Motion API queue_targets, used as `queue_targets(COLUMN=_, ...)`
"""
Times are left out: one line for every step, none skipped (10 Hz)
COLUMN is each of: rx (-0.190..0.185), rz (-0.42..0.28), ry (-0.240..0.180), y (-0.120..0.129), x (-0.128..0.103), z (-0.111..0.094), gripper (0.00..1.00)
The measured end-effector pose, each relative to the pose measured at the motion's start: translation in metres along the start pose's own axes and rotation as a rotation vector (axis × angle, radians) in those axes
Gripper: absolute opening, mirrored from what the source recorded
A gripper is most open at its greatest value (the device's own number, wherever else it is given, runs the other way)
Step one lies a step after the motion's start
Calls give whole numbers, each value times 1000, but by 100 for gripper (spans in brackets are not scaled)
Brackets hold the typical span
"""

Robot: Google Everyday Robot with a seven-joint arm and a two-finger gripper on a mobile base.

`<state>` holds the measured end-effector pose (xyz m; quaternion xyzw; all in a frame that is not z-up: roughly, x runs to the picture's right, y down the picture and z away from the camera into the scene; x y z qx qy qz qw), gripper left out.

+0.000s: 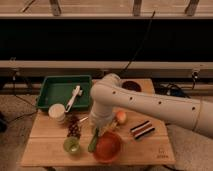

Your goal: Place pepper in red bowl

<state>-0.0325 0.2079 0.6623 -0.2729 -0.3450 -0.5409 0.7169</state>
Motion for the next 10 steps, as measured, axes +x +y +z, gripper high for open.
queue_targets(rx=0, rz=17, ry=4, y=6, x=1, z=2, gripper=26)
queue_targets(rx=1, rz=37, ry=6, y=14, x=3, z=3, gripper=36)
queue_targets(rx=0, rz=55, ry=7, y=19, x=6, z=5, gripper=48)
queue_targets(rx=-1, rz=66, ry=5, y=22, x=7, z=7, gripper=58)
queue_targets(rx=-3, rz=71, ry=4, y=24, x=8, z=8, gripper=63)
queue_targets(rx=-2, rz=97, ry=0, y=32, x=10, z=10, gripper=80)
queue_targets(rx=-3, rz=94, ry=-1, y=31, x=10, z=10, gripper=80)
queue_targets(rx=-3, rz=94, ry=-1, y=30, x=10, z=10, gripper=80)
queue_targets(rx=-3, rz=94, ry=-1, y=31, x=10, z=10, gripper=80)
queue_targets(rx=-3, rz=94, ry=-1, y=31, x=10, z=10, gripper=80)
